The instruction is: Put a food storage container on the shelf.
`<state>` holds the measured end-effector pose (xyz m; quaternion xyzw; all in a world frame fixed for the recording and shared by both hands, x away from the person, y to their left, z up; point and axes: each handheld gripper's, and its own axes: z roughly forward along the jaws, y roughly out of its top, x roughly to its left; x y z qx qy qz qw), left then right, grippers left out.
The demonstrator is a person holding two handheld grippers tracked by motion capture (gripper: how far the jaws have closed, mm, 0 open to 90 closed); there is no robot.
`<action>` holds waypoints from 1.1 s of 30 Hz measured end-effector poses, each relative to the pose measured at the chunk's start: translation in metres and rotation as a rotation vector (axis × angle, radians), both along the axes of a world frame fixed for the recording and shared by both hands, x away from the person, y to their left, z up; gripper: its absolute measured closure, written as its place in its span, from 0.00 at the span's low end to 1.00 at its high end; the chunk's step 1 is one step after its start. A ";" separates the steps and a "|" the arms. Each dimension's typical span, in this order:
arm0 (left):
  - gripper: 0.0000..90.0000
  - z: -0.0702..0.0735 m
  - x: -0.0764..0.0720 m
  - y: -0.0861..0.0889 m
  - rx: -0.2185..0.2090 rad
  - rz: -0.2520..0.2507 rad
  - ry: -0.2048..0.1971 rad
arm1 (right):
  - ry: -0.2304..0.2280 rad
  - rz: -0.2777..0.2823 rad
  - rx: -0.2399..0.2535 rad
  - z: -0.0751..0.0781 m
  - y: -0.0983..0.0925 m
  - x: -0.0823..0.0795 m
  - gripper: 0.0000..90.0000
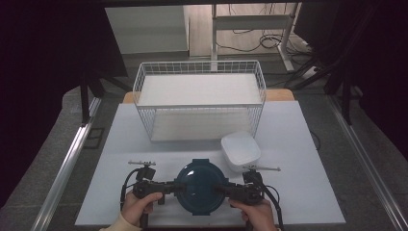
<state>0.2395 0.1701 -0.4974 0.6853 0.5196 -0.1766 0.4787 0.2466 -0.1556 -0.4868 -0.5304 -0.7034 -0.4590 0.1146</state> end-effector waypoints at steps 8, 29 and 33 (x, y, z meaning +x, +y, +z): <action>0.51 0.008 0.000 0.000 0.006 -0.007 -0.035 | -0.030 0.014 -0.003 0.009 -0.001 0.000 0.41; 0.50 0.032 0.002 -0.001 0.034 -0.006 -0.114 | -0.091 0.029 -0.007 0.028 0.001 0.004 0.40; 0.50 0.035 0.003 0.000 0.039 -0.006 -0.120 | -0.098 0.034 -0.009 0.031 0.002 0.005 0.40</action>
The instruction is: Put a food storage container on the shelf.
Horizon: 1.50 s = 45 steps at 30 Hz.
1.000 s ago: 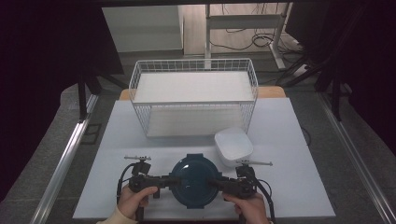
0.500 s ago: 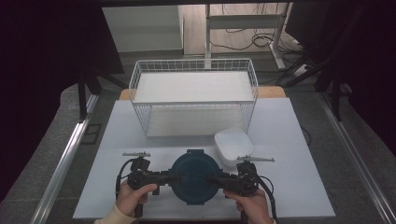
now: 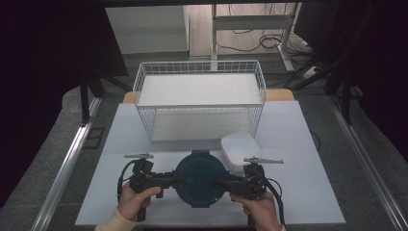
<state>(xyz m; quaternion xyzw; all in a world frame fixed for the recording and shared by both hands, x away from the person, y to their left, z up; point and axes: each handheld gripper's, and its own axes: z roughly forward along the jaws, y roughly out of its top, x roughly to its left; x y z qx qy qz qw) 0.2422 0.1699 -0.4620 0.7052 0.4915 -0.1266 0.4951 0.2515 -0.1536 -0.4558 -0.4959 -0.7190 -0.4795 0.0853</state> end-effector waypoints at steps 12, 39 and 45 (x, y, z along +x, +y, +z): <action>0.50 0.026 0.014 0.001 -0.017 0.004 -0.044 | -0.062 0.016 -0.022 0.029 0.002 0.015 0.40; 0.49 0.089 0.051 -0.002 0.010 0.000 -0.123 | -0.155 0.042 -0.040 0.094 0.000 0.055 0.40; 0.49 0.097 0.057 0.000 0.012 0.003 -0.125 | -0.156 0.045 -0.034 0.103 0.003 0.064 0.40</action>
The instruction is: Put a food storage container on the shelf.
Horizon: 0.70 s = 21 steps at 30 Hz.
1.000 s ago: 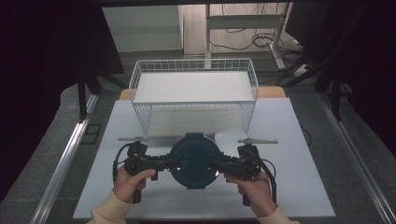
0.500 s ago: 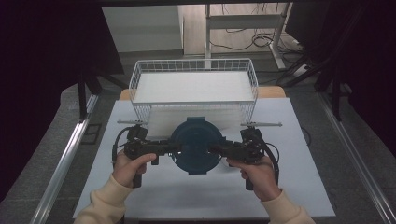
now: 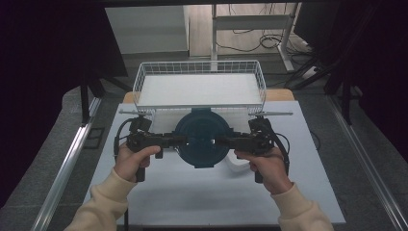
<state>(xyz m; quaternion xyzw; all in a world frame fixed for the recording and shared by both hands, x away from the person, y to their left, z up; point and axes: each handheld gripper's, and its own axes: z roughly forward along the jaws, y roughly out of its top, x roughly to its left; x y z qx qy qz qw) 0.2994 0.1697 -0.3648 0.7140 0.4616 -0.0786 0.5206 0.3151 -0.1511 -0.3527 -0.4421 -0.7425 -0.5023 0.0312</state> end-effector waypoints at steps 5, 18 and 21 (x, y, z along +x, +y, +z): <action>0.49 0.007 0.005 0.002 0.001 0.004 -0.008 | -0.011 0.004 -0.001 0.005 0.001 0.004 0.40; 0.49 0.028 0.023 0.005 0.004 0.011 -0.027 | -0.023 0.013 -0.006 0.024 0.006 0.022 0.40; 0.49 0.032 0.027 0.005 0.007 0.010 -0.031 | -0.028 0.015 -0.006 0.028 0.006 0.027 0.40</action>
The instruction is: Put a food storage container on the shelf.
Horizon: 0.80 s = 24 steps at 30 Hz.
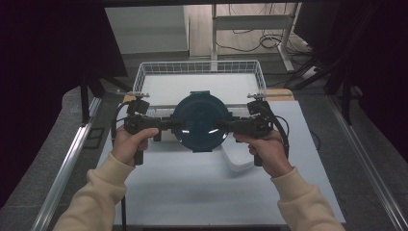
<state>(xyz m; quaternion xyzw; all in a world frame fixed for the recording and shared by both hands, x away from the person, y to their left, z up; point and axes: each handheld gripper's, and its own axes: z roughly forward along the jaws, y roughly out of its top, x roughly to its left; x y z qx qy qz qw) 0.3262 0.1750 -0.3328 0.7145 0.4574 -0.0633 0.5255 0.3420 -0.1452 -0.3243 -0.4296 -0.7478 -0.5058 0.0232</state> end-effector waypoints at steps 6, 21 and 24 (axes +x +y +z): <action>0.49 0.008 0.008 0.002 -0.010 -0.003 -0.002 | -0.007 0.006 -0.009 0.010 0.002 0.008 0.40; 0.49 0.039 0.029 0.008 -0.015 0.001 -0.014 | -0.042 0.013 -0.008 0.041 0.007 0.029 0.40; 0.49 0.046 0.035 0.010 -0.014 -0.004 -0.022 | -0.054 0.006 -0.003 0.047 0.008 0.033 0.40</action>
